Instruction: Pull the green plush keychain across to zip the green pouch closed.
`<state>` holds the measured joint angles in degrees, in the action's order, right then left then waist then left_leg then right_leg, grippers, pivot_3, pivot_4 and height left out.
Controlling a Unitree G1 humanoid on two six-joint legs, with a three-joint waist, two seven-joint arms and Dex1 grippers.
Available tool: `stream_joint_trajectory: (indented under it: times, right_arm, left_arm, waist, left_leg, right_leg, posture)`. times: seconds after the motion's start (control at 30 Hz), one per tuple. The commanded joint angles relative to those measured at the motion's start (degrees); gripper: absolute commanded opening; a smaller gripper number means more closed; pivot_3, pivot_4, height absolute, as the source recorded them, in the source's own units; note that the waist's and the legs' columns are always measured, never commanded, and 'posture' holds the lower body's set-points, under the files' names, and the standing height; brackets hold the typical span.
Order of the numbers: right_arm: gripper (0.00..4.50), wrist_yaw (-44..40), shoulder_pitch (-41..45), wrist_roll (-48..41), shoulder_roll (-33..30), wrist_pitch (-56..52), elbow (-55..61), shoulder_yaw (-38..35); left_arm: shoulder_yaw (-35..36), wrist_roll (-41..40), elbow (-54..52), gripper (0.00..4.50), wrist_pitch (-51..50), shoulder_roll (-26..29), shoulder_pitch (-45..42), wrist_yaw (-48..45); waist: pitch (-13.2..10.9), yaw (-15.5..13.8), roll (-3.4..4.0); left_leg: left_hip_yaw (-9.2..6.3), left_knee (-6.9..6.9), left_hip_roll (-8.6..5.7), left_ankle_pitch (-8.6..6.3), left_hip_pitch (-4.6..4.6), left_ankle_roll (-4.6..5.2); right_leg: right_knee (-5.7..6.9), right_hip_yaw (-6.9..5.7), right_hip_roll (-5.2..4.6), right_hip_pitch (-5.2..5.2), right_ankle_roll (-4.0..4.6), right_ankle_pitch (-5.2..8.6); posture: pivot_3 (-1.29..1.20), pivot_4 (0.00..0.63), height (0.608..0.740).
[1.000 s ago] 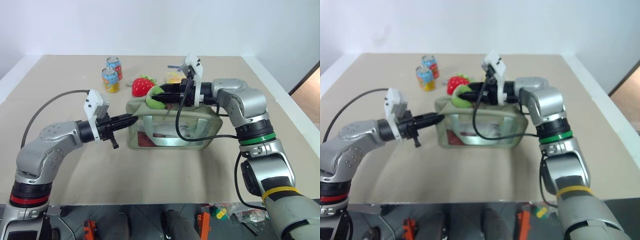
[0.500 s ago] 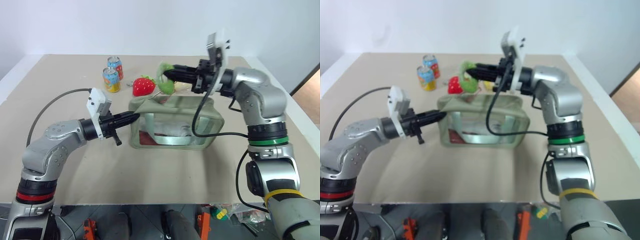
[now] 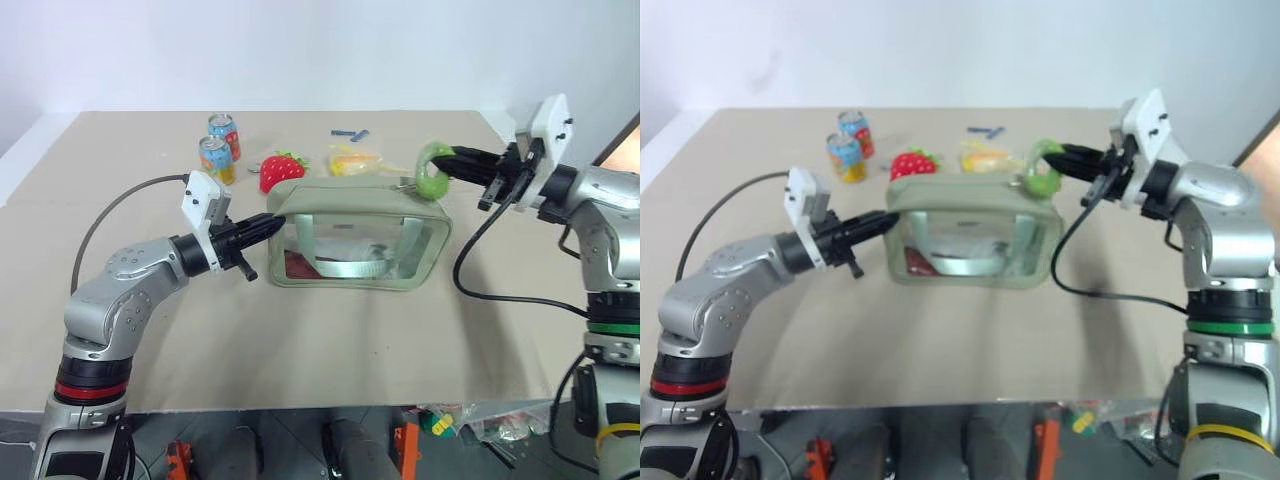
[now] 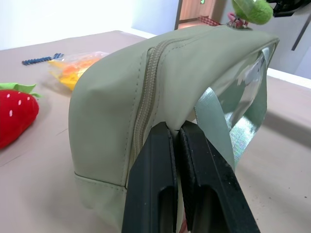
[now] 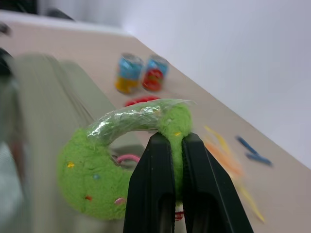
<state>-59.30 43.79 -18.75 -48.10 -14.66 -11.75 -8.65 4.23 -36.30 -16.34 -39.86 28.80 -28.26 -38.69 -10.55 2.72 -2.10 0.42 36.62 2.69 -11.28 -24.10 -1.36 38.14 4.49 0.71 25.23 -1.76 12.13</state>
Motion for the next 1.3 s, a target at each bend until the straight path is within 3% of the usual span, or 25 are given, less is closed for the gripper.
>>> stream_joint_trajectory:
  times: [0.03,0.23,0.47,0.7,0.87,0.9,1.3]
  right_arm:
    - [0.01,1.8,-2.5,2.3,-3.6,3.2,0.2,-3.3]
    - [0.01,6.3,-10.0,4.9,-5.3,1.5,4.6,-3.9]
    - [0.01,14.5,-20.8,9.3,0.9,-3.7,16.7,2.5]
    - [0.01,18.9,-23.6,13.5,5.0,-3.1,16.5,6.5]
    - [0.01,21.2,-23.5,12.0,7.8,-2.7,15.8,4.2]
    - [0.0,20.7,-23.0,10.4,8.2,-3.0,15.7,3.0]
    - [4.11,11.2,-22.1,-7.1,4.1,-7.9,21.5,-9.6]
  left_arm:
    - [1.5,-0.3,-2.2,0.0,0.9,0.4,-0.5,0.6]
    - [1.4,0.7,-2.7,0.0,1.7,-0.8,0.2,2.6]
    - [0.5,4.0,-2.0,0.0,4.4,-2.7,-0.5,5.6]
    - [0.0,4.3,-2.9,0.0,3.4,-3.9,-0.5,6.7]
    - [0.0,3.2,-3.4,0.0,1.9,-3.3,0.0,5.9]
    - [0.2,2.4,-3.5,0.35,1.0,-3.0,0.0,5.5]
    - [2.6,-0.6,0.7,4.29,-1.1,1.0,-3.9,2.0]
  waist:
    - [0.0,0.0,0.0]
    - [0.0,0.0,0.01]
    - [0.0,0.1,0.01]
    - [0.0,0.0,0.01]
    - [0.0,0.1,0.01]
    - [0.0,0.1,0.01]
    - [0.0,0.0,0.01]
  left_leg:
    - [0.01,0.0,-0.01,0.0,0.0,0.0]
    - [0.06,0.01,-0.01,0.0,0.01,0.0]
    - [0.07,0.02,-0.01,0.04,0.12,0.0]
    - [0.13,0.06,-0.03,0.14,0.14,-0.16]
    - [0.12,0.06,-0.03,0.16,0.17,-0.14]
    - [0.12,0.06,-0.03,0.16,0.17,-0.13]
    - [0.1,0.03,-0.04,0.18,0.18,-0.12]
  right_leg:
    - [-0.01,0.01,-0.01,0.0,0.0,0.0]
    - [-0.01,0.08,-0.01,-0.01,-0.04,-0.01]
    - [0.01,0.12,0.01,-0.07,-0.1,-0.05]
    - [0.0,0.2,0.0,-0.1,-0.2,-0.13]
    - [0.0,0.21,0.02,-0.11,-0.2,-0.15]
    - [0.01,0.21,0.02,-0.11,-0.2,-0.16]
    - [-0.01,0.21,0.03,-0.14,-0.19,-0.16]
  posture:
    - [0.0,0.15,0.74]
    - [0.0,0.15,0.74]
    - [0.0,0.15,0.74]
    - [0.0,0.15,0.74]
    - [0.0,0.15,0.74]
    - [0.0,0.15,0.74]
    - [0.0,0.15,0.74]
